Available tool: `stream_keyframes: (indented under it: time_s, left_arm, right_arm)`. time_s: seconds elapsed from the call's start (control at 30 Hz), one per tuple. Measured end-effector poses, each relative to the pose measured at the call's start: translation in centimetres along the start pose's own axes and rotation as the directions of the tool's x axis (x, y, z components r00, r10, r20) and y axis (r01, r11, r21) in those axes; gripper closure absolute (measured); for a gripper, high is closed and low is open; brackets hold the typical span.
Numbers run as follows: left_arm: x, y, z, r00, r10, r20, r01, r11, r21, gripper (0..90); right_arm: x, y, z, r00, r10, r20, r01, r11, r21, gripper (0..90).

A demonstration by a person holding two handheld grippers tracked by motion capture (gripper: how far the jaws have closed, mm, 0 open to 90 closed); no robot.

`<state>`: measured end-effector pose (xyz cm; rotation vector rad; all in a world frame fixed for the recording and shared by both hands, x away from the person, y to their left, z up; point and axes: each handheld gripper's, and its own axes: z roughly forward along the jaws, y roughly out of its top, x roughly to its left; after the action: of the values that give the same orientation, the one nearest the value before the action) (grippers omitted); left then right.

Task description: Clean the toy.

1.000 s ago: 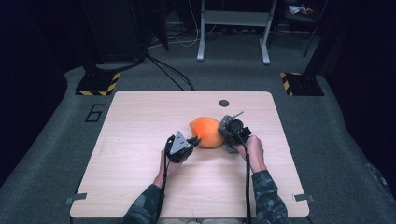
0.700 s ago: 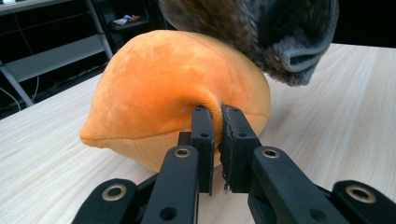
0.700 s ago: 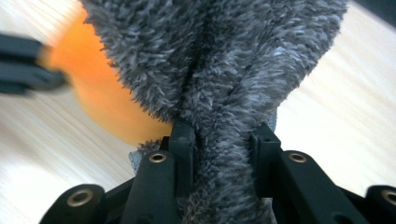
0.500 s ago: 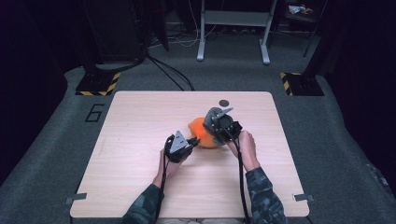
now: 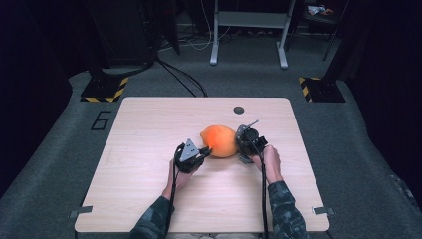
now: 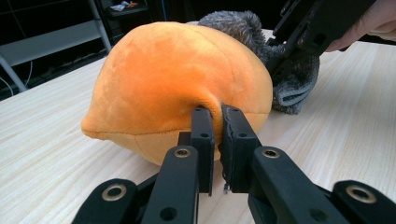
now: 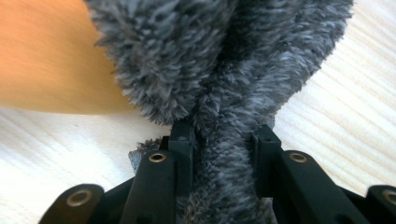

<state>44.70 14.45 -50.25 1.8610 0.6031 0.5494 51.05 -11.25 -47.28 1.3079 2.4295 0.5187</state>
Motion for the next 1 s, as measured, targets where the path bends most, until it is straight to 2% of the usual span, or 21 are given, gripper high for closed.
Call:
stream_keyframes:
  time_s: [0.07, 0.17, 0.23, 0.27, 0.3, 0.37, 0.47, 0.5, 0.57, 0.63, 0.67, 0.7, 0.83, 0.93, 1.0]
  left_arm:
    - [0.1, -0.1, -0.1, 1.0, -0.002, 0.0, 0.002, 1.0, 0.006, 84.1]
    - [0.4, -0.2, -0.2, 0.9999, -0.017, 0.001, 0.017, 0.9998, 0.012, 84.0]
    - [0.5, -0.2, -0.3, 0.9998, -0.019, 0.002, 0.019, 0.9997, 0.018, 84.0]
    - [0.5, -0.2, -0.3, 0.9998, -0.02, -0.002, 0.02, 0.9996, 0.021, 83.9]
    - [0.6, -0.2, -0.4, 0.9999, -0.016, -0.003, 0.016, 0.9995, 0.027, 83.9]
    - [0.7, -0.2, -0.4, 0.9999, -0.011, -0.009, 0.011, 0.9992, 0.04, 83.5]
    - [0.8, -0.3, -0.6, 0.9999, -0.01, -0.009, 0.01, 0.9983, 0.057, 81.0]
    - [0.8, -0.3, -0.6, 0.9998, -0.008, -0.017, 0.009, 0.9978, 0.065, 77.9]
    - [0.7, -0.3, -0.5, 0.9998, -0.008, -0.02, 0.01, 0.9959, 0.09, 71.4]
    - [0.6, -0.3, -0.3, 0.9992, -0.001, -0.039, 0.005, 0.9929, 0.118, 60.7]
    - [0.6, -0.3, -0.3, 0.9989, -0.003, -0.048, 0.01, 0.9918, 0.127, 58.1]
    - [0.6, -0.2, -0.3, 0.9979, 0.004, -0.065, 0.005, 0.9917, 0.129, 55.1]
    - [0.4, 0.4, 0.0, 0.9961, 0.039, -0.079, -0.027, 0.9886, 0.148, 46.3]
    - [0.3, 1.2, 0.2, 0.9951, 0.053, -0.084, -0.041, 0.9888, 0.144, 42.6]
    - [0.1, 1.6, 0.5, 0.9929, 0.083, -0.086, -0.069, 0.9853, 0.157, 42.5]
  right_arm:
    - [-0.2, 0.0, -0.7, 0.9999, 0.004, 0.014, -0.004, 1.0, -0.02, 68.0]
    - [0.0, 0.1, -2.8, 0.9996, 0.014, 0.025, -0.012, 0.994, -0.11, 68.0]
    - [0.6, 0.6, -4.0, 0.9994, -0.022, 0.026, 0.026, 0.986, -0.163, 68.0]
    - [1.1, 0.8, -4.2, 0.9994, -0.034, 0.001, 0.033, 0.984, -0.178, 68.0]
    - [1.5, 1.2, -4.3, 0.9977, -0.065, -0.018, 0.06, 0.982, -0.18, 68.0]
    - [2.4, 1.8, -3.7, 0.9952, -0.097, 0.011, 0.098, 0.985, -0.145, 68.1]
    - [2.4, 2.2, -2.9, 0.9961, -0.088, -0.003, 0.087, 0.986, -0.141, 68.2]
    - [2.3, 2.2, -2.9, 0.9972, -0.074, -0.012, 0.071, 0.988, -0.135, 68.2]
    - [2.1, 2.2, -2.8, 0.9975, -0.071, -0.007, 0.069, 0.989, -0.134, 68.1]
    - [2.0, 2.2, -2.8, 0.9978, -0.065, -0.006, 0.064, 0.99, -0.126, 68.1]
    - [1.9, 2.2, -2.7, 0.9983, -0.059, -0.004, 0.058, 0.991, -0.123, 68.1]
    - [1.9, 2.2, -2.7, 0.998, -0.063, -0.001, 0.062, 0.99, -0.124, 68.2]
    - [2.0, 2.2, -2.7, 0.9978, -0.067, -0.001, 0.066, 0.99, -0.124, 68.1]
    - [1.9, 2.3, -2.7, 0.9972, -0.075, 0.001, 0.075, 0.989, -0.128, 68.1]
    - [2.0, 2.3, -2.7, 0.9973, -0.073, 0.002, 0.073, 0.989, -0.127, 68.1]
